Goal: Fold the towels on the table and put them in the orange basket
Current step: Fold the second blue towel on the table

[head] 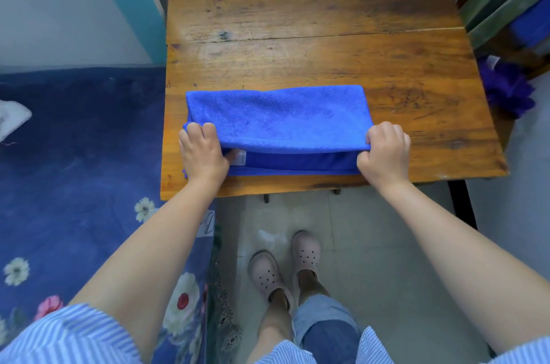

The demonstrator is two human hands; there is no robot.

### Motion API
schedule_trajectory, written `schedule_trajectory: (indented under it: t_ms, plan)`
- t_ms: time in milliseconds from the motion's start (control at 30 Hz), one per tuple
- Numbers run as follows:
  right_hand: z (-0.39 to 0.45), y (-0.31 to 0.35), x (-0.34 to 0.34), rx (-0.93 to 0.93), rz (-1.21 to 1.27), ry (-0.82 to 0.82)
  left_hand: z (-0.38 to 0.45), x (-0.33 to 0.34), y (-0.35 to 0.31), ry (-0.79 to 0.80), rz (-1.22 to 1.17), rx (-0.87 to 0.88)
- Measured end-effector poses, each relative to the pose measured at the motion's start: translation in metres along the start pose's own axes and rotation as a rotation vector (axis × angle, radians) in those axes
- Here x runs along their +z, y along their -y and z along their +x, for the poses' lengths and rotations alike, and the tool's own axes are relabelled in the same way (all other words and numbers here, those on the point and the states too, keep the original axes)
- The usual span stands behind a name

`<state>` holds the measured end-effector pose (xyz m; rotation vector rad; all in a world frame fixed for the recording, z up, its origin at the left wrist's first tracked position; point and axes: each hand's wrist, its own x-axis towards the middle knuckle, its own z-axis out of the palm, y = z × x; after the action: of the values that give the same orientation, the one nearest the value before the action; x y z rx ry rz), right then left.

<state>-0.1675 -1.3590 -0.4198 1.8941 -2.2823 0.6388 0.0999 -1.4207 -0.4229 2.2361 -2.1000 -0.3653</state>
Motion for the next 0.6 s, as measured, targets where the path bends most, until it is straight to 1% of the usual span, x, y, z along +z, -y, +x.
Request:
schedule_trajectory:
  t_ms: [100, 167, 200, 233, 267, 367, 433, 467, 533, 600]
  plan:
    - [0.014, 0.001, -0.004, 0.045, 0.024, -0.036, 0.003, -0.009, 0.001, -0.051, 0.009, 0.046]
    - [0.019, 0.004, -0.005, 0.027, 0.02, -0.053, 0.006, -0.018, 0.004, -0.069, -0.004, 0.038]
    - [0.019, 0.006, -0.005, 0.008, 0.014, -0.061, 0.006, -0.02, 0.007, -0.087, -0.013, 0.061]
    - [0.017, 0.007, -0.004, -0.018, 0.005, -0.066, 0.005, -0.018, 0.014, -0.122, 0.012, 0.121]
    - [0.014, 0.008, -0.002, -0.046, -0.007, -0.053, 0.003, -0.015, 0.021, -0.161, 0.071, 0.2]
    - [-0.005, 0.004, 0.007, -0.116, -0.043, 0.02, -0.012, 0.001, 0.046, -0.187, 0.195, 0.337]
    - [-0.016, 0.001, 0.013, -0.125, -0.069, 0.083, -0.019, 0.012, 0.058, -0.27, 0.257, 0.463]
    - [-0.019, 0.0, 0.015, -0.121, -0.075, 0.112, -0.021, 0.017, 0.063, -0.285, 0.263, 0.497]
    - [-0.023, -0.002, 0.018, -0.116, -0.083, 0.15, -0.026, 0.024, 0.068, -0.296, 0.273, 0.505]
    - [-0.024, -0.003, 0.02, -0.126, -0.101, 0.156, -0.028, 0.028, 0.07, -0.311, 0.244, 0.508]
